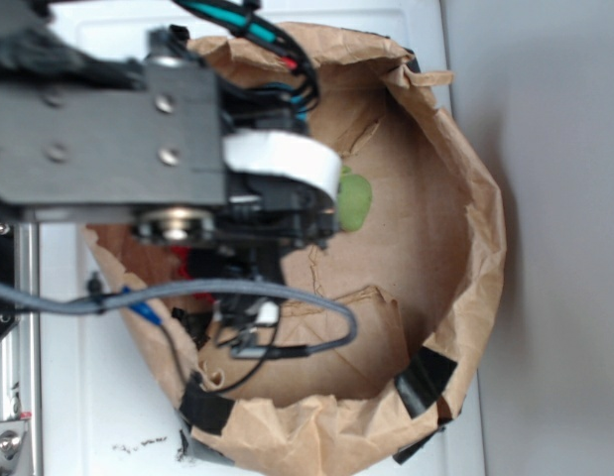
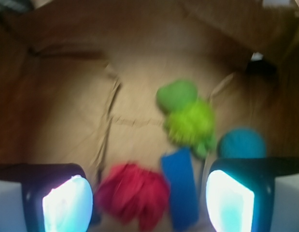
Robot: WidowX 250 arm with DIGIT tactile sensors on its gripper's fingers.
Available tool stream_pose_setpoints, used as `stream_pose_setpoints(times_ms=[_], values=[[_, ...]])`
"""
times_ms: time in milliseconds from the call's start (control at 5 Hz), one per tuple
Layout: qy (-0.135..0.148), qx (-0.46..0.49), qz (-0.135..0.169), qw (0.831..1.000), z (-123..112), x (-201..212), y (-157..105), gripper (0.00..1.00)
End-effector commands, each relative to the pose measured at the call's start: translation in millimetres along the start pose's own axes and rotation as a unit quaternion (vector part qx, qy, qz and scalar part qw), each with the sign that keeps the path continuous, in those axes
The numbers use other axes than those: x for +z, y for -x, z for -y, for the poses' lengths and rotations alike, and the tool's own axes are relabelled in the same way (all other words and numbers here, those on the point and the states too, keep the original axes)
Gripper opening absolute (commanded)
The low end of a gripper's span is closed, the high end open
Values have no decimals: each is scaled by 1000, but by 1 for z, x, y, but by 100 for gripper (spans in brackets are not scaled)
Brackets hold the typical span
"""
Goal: Grab the green animal.
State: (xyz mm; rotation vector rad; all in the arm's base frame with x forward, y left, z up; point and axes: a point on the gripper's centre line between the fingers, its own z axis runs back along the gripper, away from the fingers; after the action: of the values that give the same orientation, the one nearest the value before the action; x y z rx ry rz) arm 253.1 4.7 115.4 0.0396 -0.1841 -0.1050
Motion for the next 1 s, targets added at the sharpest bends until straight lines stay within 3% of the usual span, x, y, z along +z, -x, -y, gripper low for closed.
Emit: stream_pose_setpoints(times_ms=[0, 200, 400, 600, 800], values=[[-34, -10, -1, 999, -40, -2, -21, 100], [-17, -25, -20, 999, -46, 12, -25, 100], [-35, -47, -11, 998, -45, -6, -20, 100], [-14, -82, 3, 997, -37, -20, -18, 100], [-15, -109, 20, 994, -31, -42, -23, 100]])
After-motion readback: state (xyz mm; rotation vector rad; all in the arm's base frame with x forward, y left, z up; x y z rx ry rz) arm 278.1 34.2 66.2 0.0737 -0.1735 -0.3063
